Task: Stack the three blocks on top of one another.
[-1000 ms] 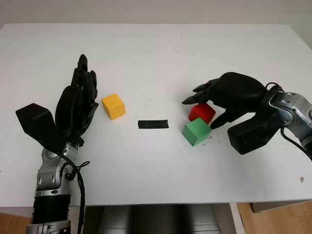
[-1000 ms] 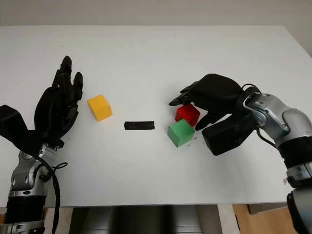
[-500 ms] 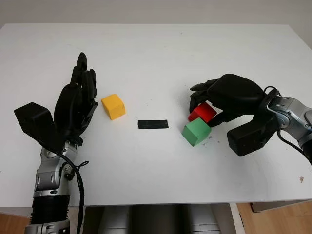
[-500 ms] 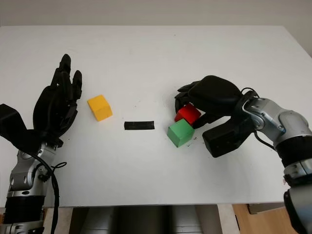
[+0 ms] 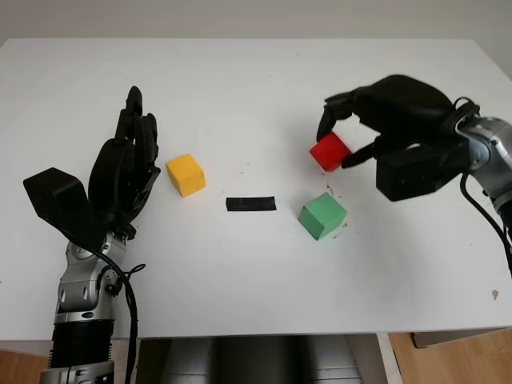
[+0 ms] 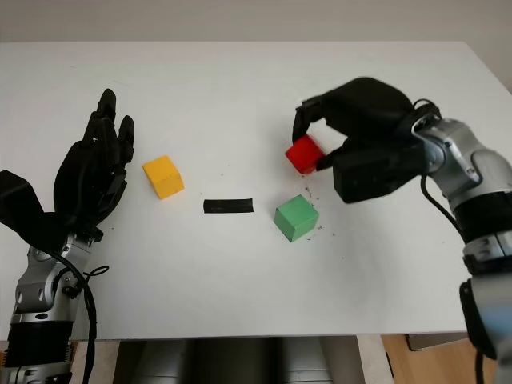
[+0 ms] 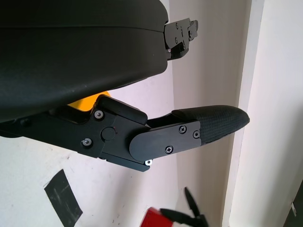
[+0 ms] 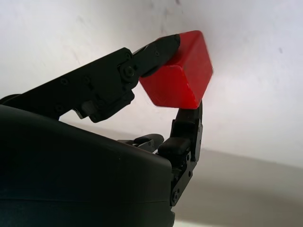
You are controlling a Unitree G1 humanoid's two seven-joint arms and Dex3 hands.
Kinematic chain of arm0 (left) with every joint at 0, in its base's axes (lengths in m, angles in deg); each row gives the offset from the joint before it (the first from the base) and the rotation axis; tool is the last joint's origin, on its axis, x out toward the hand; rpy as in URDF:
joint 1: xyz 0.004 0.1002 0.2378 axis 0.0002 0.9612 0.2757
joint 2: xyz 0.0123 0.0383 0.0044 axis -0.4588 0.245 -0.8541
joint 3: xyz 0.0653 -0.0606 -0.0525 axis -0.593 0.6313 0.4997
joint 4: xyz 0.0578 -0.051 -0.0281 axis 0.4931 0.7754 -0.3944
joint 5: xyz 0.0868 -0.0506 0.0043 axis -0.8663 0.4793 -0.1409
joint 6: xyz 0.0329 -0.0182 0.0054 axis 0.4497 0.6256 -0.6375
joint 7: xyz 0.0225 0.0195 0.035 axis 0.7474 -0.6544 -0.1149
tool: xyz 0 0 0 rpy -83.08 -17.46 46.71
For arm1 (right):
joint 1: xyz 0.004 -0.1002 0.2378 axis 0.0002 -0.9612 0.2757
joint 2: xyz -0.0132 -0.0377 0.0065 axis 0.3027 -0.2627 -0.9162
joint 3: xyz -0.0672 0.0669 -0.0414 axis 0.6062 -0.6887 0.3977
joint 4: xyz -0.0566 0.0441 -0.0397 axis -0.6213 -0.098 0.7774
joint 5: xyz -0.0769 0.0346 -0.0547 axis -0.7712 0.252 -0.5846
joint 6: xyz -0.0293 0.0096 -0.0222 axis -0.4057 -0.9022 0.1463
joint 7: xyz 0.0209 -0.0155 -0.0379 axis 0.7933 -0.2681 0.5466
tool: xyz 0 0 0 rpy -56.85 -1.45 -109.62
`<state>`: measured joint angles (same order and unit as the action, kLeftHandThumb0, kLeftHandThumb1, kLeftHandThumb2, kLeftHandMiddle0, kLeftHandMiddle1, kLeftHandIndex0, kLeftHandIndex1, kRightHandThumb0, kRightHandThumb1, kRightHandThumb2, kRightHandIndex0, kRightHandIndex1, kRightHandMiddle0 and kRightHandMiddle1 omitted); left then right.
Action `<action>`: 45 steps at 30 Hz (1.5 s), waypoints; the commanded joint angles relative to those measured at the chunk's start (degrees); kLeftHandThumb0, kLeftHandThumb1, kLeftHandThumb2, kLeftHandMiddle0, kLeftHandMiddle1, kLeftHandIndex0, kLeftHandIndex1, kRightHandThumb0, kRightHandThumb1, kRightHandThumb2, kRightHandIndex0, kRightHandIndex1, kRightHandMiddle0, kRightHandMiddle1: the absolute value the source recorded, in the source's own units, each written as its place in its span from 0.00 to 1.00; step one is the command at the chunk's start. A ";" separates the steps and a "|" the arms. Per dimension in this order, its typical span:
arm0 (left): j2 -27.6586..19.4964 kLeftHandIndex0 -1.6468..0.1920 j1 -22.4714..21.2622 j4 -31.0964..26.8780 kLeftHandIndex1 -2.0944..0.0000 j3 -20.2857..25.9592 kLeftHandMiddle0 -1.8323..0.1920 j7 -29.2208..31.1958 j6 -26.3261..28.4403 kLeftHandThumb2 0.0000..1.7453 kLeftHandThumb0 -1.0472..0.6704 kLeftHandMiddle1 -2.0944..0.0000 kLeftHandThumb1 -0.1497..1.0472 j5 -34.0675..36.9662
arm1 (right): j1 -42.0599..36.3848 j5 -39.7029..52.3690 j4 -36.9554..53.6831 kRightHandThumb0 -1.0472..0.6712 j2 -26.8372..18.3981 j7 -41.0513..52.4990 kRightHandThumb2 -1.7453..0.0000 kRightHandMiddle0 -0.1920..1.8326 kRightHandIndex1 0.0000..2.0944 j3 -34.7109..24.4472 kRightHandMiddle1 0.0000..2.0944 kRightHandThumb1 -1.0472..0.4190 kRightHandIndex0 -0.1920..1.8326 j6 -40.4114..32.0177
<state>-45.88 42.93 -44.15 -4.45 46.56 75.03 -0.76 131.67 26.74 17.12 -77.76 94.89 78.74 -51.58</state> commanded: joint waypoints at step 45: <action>0.41 1.00 1.09 -2.07 1.00 -0.05 1.00 -1.68 -0.08 0.36 0.15 1.00 1.00 0.08 | 1.43 16.49 -8.95 0.36 19.02 22.08 0.97 0.34 0.03 1.27 0.71 0.11 0.28 3.82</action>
<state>-45.25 44.19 -45.25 -4.52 44.70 74.96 -0.79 133.47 43.24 7.49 -58.88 117.41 79.97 -48.44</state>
